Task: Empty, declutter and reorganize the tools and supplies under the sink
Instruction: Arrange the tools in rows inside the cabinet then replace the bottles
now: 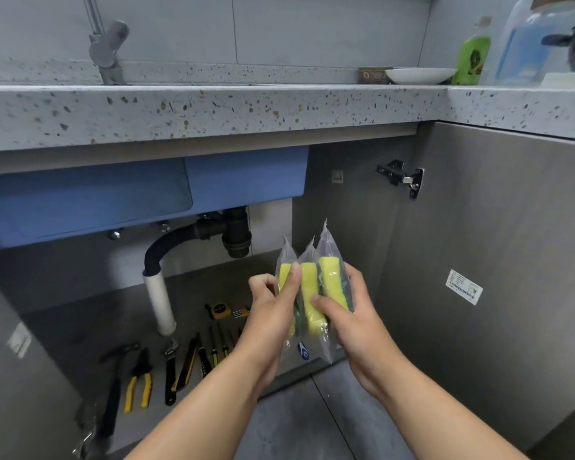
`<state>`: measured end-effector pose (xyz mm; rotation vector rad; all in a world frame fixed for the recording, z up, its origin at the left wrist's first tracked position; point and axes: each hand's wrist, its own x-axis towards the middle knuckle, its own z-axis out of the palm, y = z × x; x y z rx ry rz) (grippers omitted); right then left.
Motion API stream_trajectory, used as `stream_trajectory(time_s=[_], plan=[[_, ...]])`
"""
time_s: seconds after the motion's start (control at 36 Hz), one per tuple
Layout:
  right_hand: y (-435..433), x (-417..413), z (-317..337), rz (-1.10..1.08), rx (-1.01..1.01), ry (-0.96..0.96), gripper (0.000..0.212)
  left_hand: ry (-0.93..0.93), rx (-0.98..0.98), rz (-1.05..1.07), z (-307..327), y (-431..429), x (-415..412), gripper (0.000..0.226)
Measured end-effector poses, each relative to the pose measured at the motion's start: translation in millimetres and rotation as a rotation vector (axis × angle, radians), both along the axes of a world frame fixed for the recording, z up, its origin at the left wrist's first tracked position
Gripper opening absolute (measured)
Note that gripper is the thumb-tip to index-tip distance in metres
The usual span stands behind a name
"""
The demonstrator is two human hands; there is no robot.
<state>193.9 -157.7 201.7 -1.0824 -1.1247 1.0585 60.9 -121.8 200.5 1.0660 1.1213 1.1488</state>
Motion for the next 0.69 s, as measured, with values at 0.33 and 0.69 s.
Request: stream_trajectory(time_s=[0.33,0.69], plan=[[-7,-6,1,-0.092,-0.055,-0.015,0.058,-0.025,0.003,0.067,-6,2,7,0.058],[-7,-8,2,-0.122,-0.027,-0.025,0.058,-0.021,0.005,0.020,-6,-5,10,0.046]])
